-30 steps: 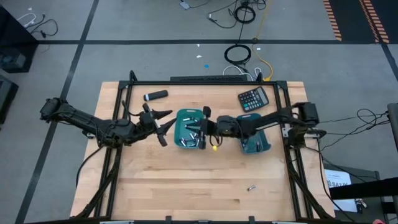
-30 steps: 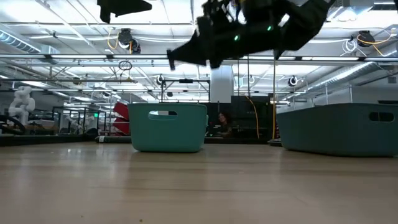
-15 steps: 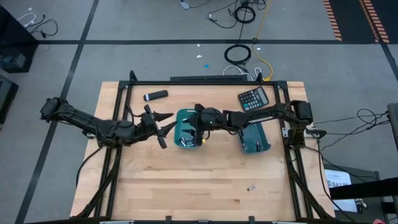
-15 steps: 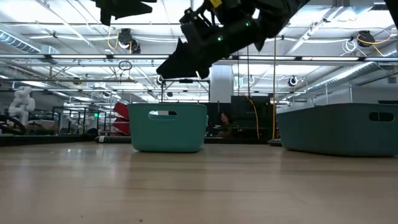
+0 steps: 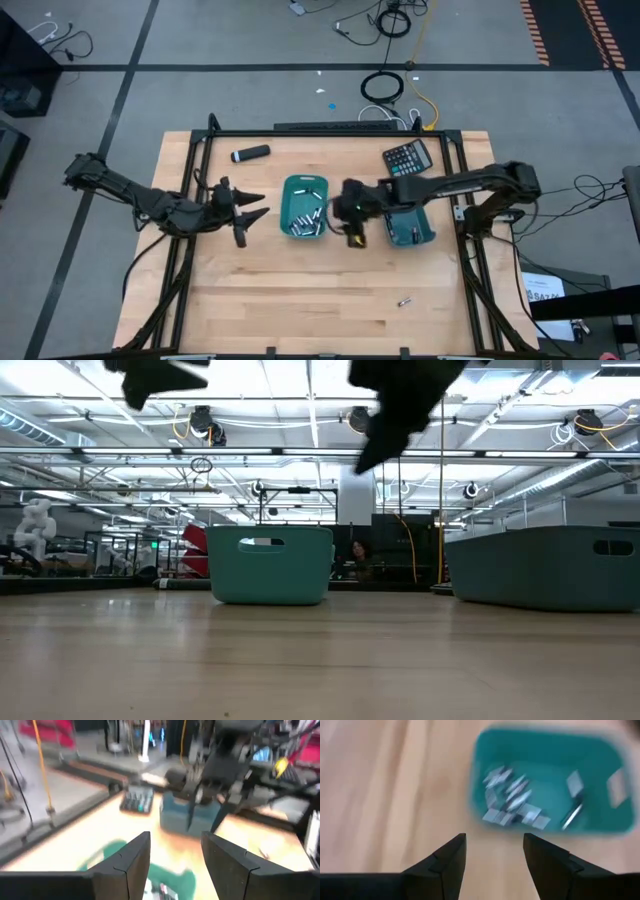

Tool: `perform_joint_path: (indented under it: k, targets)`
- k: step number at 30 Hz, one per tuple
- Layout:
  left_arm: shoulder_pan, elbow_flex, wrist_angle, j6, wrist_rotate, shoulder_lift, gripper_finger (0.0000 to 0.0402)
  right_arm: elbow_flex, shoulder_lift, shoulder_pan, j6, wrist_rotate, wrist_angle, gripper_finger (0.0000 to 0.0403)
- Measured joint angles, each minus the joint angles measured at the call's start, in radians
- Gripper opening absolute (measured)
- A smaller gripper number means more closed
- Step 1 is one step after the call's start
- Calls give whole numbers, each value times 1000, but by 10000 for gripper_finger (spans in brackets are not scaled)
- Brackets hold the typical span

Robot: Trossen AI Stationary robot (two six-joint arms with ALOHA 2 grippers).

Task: Sort batteries
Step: Put the silver battery into the green bin

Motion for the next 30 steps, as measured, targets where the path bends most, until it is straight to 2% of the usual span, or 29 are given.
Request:
perform_joint_path:
  k: [4, 8, 13, 15, 20, 25, 30]
  targets:
    - [-5, 0, -163, -133, 58, -21, 187, -1, -30, 55, 63, -52, -213, 188]
    - [-5, 0, -197, -166, 95, -13, 187, -40, -30, 117, 126, -70, -311, 188]
    - [-4, 0, -136, -126, 94, -13, 187, -150, -27, 184, 150, -71, -266, 188]
    - [-4, 0, -101, -102, 92, -13, 187, -202, -27, 202, 181, -70, -192, 187]
    - [-4, 0, -44, -57, 85, -13, 187, -281, -18, 230, 380, -64, -28, 187]
    - [-4, 0, -21, -53, 66, -13, 187, -276, -18, 331, 500, -36, -36, 187]
    - [-4, 0, 18, -54, 64, -13, 187, -208, -10, 431, 591, 8, -90, 187]
